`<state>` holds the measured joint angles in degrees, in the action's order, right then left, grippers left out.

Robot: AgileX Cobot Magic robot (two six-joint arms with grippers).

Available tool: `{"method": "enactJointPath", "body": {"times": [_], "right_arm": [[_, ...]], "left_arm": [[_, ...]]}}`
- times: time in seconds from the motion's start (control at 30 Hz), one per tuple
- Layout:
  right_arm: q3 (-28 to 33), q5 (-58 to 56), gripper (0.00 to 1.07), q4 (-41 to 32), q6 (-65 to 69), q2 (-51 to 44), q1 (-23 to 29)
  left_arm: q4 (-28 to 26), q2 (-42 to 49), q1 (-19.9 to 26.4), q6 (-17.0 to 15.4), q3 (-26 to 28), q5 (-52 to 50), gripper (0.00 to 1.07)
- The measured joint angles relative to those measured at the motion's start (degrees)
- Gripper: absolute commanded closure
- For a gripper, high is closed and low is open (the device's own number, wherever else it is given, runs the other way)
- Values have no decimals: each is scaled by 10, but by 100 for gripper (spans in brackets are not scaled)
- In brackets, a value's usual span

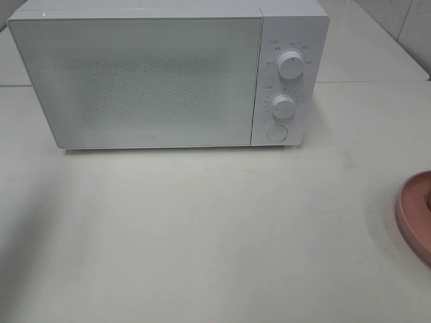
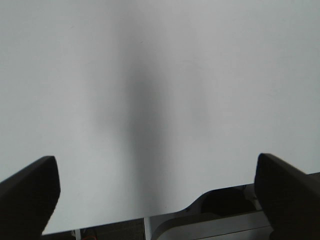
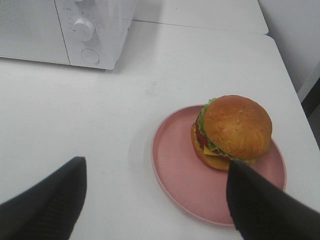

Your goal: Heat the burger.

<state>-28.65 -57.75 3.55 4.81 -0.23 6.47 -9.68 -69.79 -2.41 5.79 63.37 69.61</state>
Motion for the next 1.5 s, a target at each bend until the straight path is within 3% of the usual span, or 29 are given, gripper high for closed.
{"method": "enactJointPath", "body": {"times": [0.13,0.17,0.6,0.7,1.0,1.27,1.5], "right_arm": [[0,0,32,0,0,0,0],[0,0,32,0,0,0,0],[0,0,32,0,0,0,0],[0,0,32,0,0,0,0],[0,0,32,0,0,0,0],[0,0,32,0,0,0,0],[0,0,32,0,0,0,0]], "left_arm": [[1,37,46,2,-49,1,8],[1,66,62,2,-83,1,8],[14,268,67,5,-254,-38,8],[17,355,68,5,-321,-66,8],[19,452,68,-10,-331,-73,8],[29,622,68,-11,-331,-73,8],[34,696,68,-11,-332,-73,8]]}}
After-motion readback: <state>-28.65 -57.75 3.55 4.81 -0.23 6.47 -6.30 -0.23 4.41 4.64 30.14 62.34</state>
